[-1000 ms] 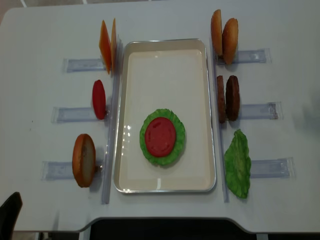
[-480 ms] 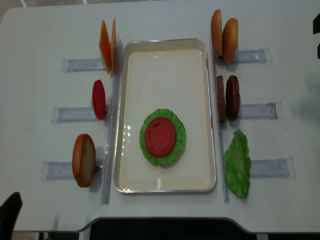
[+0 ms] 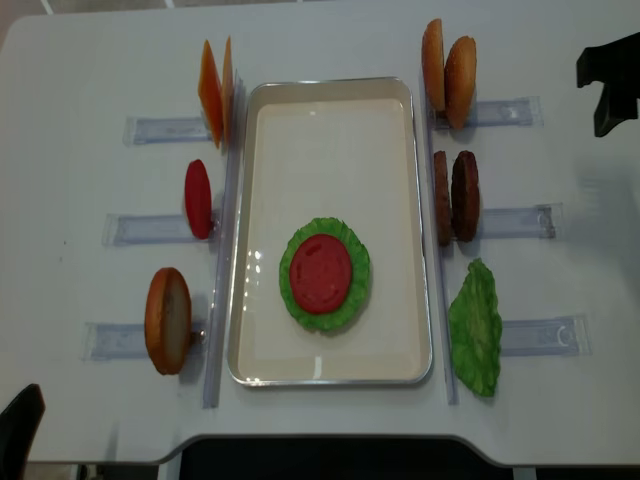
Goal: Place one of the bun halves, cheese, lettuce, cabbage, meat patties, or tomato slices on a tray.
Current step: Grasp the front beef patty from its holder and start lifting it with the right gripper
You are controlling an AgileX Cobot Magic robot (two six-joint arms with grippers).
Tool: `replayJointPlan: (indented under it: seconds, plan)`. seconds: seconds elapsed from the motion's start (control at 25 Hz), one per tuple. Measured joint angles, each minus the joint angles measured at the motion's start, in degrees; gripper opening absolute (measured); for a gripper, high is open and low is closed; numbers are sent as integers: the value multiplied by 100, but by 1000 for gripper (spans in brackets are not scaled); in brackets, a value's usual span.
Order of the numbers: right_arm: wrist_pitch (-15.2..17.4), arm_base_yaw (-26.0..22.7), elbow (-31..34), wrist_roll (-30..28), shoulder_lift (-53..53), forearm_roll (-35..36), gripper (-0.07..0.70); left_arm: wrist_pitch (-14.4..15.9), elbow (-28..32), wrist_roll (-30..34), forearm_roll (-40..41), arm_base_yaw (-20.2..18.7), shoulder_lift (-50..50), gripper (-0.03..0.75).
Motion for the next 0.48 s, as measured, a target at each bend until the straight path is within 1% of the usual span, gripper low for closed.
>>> replayJointPlan:
  seconds: [0.12,0.24,0.36,0.48]
  plan:
    - [-70,444,0,362,0,0,419,0,0,0,0,0,0,692]
    - [-210,803,0,662,0,0,419,0,0,0,0,0,0,692]
    - [-354,1081,-13,878,4,0,419,0,0,0,0,0,0,692]
    - [-347,1291,-163,1023,77,32,419,0,0,0,0,0,0,692]
